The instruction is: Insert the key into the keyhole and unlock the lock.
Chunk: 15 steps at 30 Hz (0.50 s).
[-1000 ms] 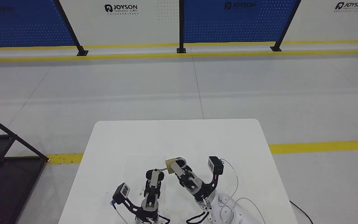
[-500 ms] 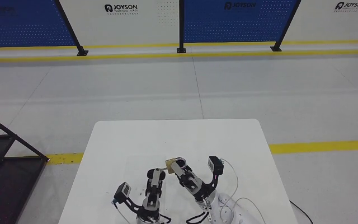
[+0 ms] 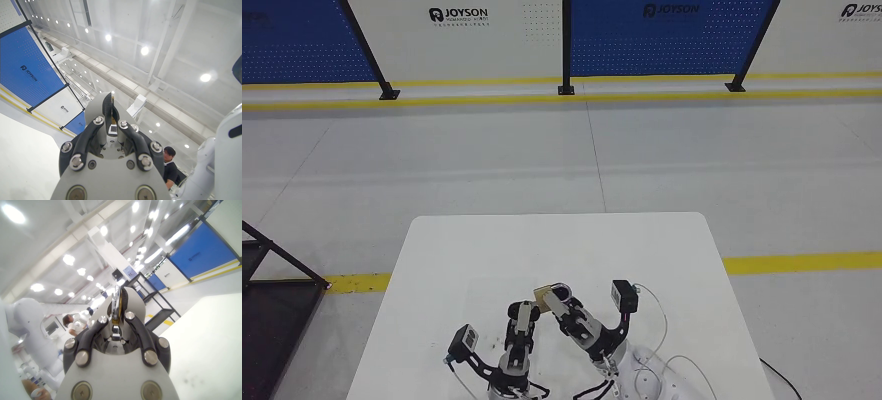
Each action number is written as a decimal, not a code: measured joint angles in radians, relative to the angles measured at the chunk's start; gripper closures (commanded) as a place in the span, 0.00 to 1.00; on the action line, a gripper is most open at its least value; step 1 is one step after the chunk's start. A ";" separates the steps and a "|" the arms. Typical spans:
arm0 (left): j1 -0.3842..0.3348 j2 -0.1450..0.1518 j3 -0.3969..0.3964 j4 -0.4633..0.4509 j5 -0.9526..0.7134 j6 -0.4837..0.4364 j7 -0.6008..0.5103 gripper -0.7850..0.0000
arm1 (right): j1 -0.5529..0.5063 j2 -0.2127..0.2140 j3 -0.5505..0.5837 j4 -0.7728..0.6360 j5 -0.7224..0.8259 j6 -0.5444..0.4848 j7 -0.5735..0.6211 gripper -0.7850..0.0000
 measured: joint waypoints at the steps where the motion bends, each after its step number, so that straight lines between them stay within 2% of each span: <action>1: 0.001 0.000 -0.001 0.001 0.003 0.001 -0.002 0.00 | -0.001 0.000 0.003 -0.001 0.001 -0.003 0.002 1.00; 8: 0.013 0.001 -0.010 -0.009 0.001 -0.006 -0.004 0.00 | -0.012 0.001 0.021 -0.008 0.006 -0.015 0.009 1.00; 12: 0.030 0.010 -0.046 -0.021 0.034 -0.030 -0.030 0.00 | -0.020 0.005 0.039 -0.014 0.010 -0.032 0.024 1.00; 14: 0.039 0.020 -0.081 -0.019 0.069 -0.065 -0.064 0.04 | -0.025 0.011 0.056 -0.021 -0.007 -0.042 0.042 1.00; 15: 0.043 0.025 -0.095 -0.018 0.075 -0.085 -0.084 0.11 | -0.028 0.013 0.064 -0.025 -0.019 -0.046 0.051 1.00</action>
